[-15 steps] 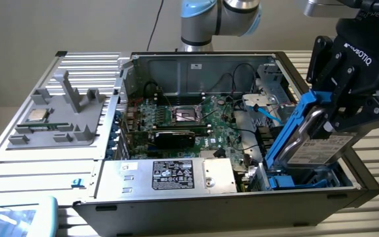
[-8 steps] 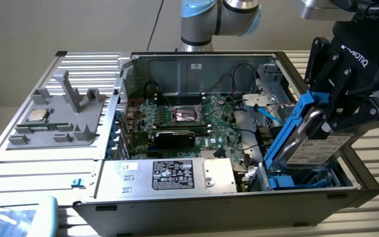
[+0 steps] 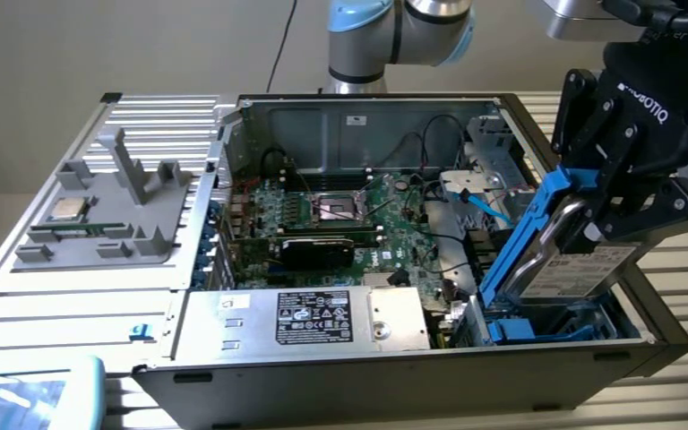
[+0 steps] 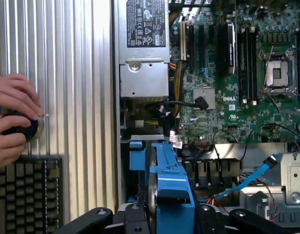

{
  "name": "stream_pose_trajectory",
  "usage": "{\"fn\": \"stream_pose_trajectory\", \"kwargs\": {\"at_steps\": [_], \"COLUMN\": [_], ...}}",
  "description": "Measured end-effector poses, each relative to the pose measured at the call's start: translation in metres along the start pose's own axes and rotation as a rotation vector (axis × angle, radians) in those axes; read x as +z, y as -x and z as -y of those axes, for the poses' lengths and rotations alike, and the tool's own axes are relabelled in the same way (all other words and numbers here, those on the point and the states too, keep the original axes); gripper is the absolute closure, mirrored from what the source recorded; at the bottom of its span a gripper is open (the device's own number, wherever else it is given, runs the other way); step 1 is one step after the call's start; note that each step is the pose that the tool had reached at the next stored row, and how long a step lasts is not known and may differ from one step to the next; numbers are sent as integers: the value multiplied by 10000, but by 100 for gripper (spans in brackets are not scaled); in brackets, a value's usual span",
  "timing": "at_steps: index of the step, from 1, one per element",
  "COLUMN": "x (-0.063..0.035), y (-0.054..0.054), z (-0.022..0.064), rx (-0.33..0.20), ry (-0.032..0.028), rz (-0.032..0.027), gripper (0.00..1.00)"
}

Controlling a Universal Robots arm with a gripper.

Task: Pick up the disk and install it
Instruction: 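Insert the disk into the insertion slot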

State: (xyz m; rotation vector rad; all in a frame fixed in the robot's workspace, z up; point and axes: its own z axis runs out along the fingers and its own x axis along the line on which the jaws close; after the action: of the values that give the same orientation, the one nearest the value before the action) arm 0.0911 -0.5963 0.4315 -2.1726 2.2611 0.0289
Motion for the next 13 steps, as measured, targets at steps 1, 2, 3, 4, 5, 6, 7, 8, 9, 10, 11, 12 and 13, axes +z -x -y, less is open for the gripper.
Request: {"fn": "stream_pose_trajectory", "kwargs": {"at_steps": [1, 2, 3, 4, 5, 6, 7, 8, 9, 10, 11, 12, 13], "x": [0, 1, 1, 1, 1, 1, 1, 2, 3, 2, 1, 1, 2], "y": [0, 0, 0, 0, 0, 0, 0, -1, -1, -1, 0, 0, 0], "z": [0, 0, 0, 0, 0, 0, 0, -1, -1, -2, -5, -6, -9], "rx": [-1, -2, -2, -2, -2, -2, -2, -2, -3, -2, -1, -3, -3], "ry": [0, 0, 0, 0, 0, -1, -6, -14, -32, -54, -76, -85, -90], "rz": [0, 1, 1, 1, 1, 1, 1, -2, -5, -12, -20, -28, -32], "gripper": [63, 63, 63, 63, 63, 63, 63, 63, 63, 63, 63, 63, 63]}}
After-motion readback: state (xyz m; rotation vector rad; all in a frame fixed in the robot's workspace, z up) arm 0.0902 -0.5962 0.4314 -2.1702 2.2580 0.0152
